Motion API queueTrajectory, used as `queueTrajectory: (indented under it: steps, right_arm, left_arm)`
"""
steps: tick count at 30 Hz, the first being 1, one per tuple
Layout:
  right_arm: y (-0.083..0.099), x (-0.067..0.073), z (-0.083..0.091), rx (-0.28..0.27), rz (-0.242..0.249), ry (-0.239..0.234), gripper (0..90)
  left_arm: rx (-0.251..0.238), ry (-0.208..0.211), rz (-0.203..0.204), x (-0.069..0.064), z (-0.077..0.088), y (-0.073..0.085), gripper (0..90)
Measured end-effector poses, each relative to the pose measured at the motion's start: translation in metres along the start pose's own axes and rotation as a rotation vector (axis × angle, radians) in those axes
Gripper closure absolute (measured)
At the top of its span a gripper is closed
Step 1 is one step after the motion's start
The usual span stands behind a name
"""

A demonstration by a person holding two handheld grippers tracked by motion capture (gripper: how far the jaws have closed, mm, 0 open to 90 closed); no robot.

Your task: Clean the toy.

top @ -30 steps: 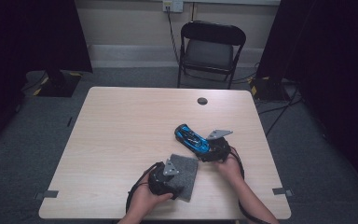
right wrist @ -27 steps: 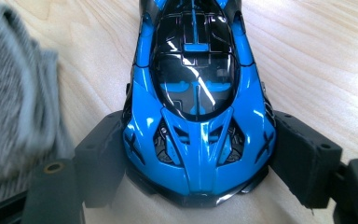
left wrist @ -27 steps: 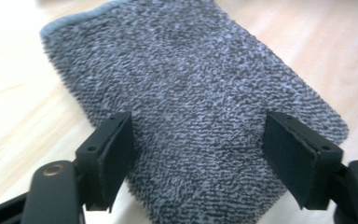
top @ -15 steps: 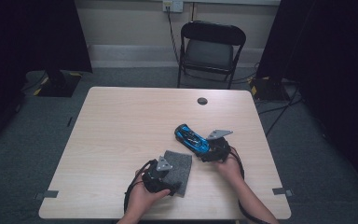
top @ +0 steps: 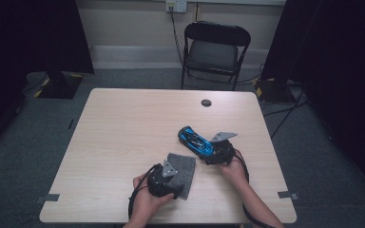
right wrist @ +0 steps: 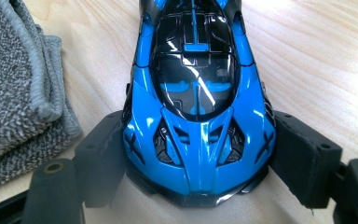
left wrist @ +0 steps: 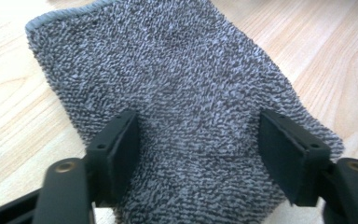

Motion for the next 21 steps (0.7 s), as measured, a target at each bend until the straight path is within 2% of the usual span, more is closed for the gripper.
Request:
queueTrajectory:
  steps: [5,6,7,8,10,12,14,17,19,21]
  right_arm:
    - [0.0,0.0,0.0,0.0,0.0,0.0,24.5]
    - [0.0,0.0,0.0,0.0,0.0,0.001,24.5]
    - [0.0,0.0,0.0,0.0,0.0,0.001,24.5]
    - [0.0,0.0,0.0,0.0,0.002,0.001,24.5]
    - [0.0,0.0,0.0,0.0,0.001,0.001,24.5]
    - [0.0,0.0,0.0,0.0,0.0,0.0,24.5]
    - [0.0,0.0,0.0,0.0,0.0,0.0,24.5]
    - [0.0,0.0,0.0,0.0,0.0,0.0,24.5]
    - [0.0,0.0,0.0,0.0,0.0,0.0,24.5]
    - [0.0,0.0,0.0,0.0,0.0,0.0,24.5]
  left_arm:
    - [0.007,0.003,-0.014,0.002,0.001,-0.001,36.7]
    - [-0.003,0.016,-0.019,0.003,0.001,-0.001,53.0]
    - [-0.003,0.021,-0.015,0.005,0.003,-0.001,53.0]
    - [-0.007,0.02,-0.009,0.006,0.003,0.0,59.1]
    - [-0.01,0.025,-0.01,0.008,0.003,0.0,65.0]
    - [-0.009,0.025,-0.016,0.009,0.003,0.0,65.8]
    - [-0.011,0.026,-0.001,0.008,0.003,0.0,68.6]
    - [-0.005,0.045,-0.007,0.012,0.004,-0.002,72.0]
    - [0.007,0.06,0.026,0.016,0.008,-0.003,73.2]
    - [-0.001,0.046,0.032,0.02,0.012,-0.007,74.1]
Point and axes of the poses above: each handheld gripper's, and its own axes: z roughly backward along the jaws, y roughly out of its underside, x roughly to its left, the point moved 1 cm from there along -z, roughly forward along the jaws, and after that the axes turned 7 degrees about -y, right-handed, at the moved point
